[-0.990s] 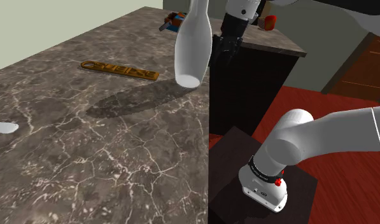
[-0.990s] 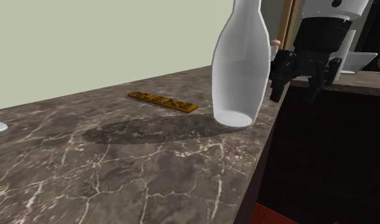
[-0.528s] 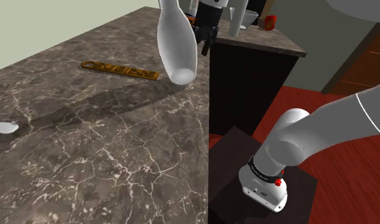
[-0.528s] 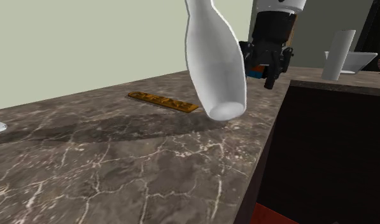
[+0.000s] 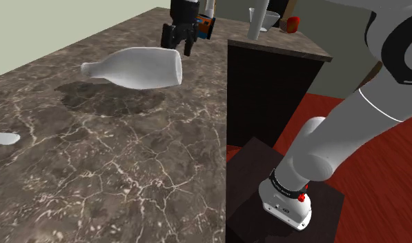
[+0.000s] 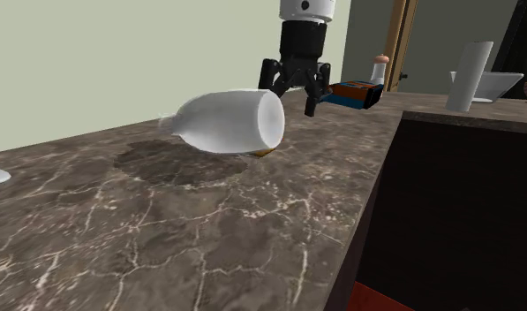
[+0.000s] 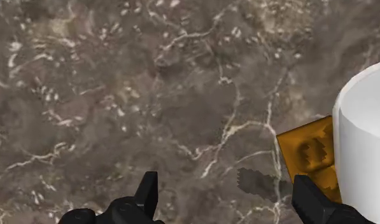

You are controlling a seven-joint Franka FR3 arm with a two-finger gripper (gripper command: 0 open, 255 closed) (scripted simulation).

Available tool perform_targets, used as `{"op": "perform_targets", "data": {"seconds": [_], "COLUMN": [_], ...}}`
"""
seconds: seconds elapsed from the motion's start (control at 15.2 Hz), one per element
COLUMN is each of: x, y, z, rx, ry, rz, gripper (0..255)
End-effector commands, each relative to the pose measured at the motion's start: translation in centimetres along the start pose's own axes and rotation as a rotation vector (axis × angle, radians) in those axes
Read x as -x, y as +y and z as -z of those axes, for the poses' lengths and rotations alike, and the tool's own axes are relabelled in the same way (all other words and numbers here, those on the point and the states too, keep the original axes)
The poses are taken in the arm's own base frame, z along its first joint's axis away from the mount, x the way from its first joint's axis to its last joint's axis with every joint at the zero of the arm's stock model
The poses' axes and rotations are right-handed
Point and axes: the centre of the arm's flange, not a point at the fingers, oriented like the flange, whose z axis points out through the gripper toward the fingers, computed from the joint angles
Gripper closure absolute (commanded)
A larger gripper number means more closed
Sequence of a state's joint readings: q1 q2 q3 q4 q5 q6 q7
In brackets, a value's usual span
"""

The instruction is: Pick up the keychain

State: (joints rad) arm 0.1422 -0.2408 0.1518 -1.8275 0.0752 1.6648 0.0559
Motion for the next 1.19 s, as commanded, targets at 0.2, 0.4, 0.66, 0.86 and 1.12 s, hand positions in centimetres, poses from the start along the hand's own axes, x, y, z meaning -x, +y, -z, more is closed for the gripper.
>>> {"op": "perform_targets", "data": {"seconds": [0.2, 0.4, 0.66, 0.86, 1.12], "x": [-4.7, -7.3, -10.6, -10.6, -10.4], "y": [-5.1, -8.3, -12.9, -13.0, -12.9], "z": [-1.0, -1.4, -2.0, -3.0, -5.1], "rx": [0.020, 0.031, 0.046, 0.046, 0.046], "ry": [-0.053, -0.064, -0.079, -0.079, -0.079], "rz": [0.119, 0.190, 0.283, 0.286, 0.286], "gripper": [0, 0, 0, 0, 0]}}
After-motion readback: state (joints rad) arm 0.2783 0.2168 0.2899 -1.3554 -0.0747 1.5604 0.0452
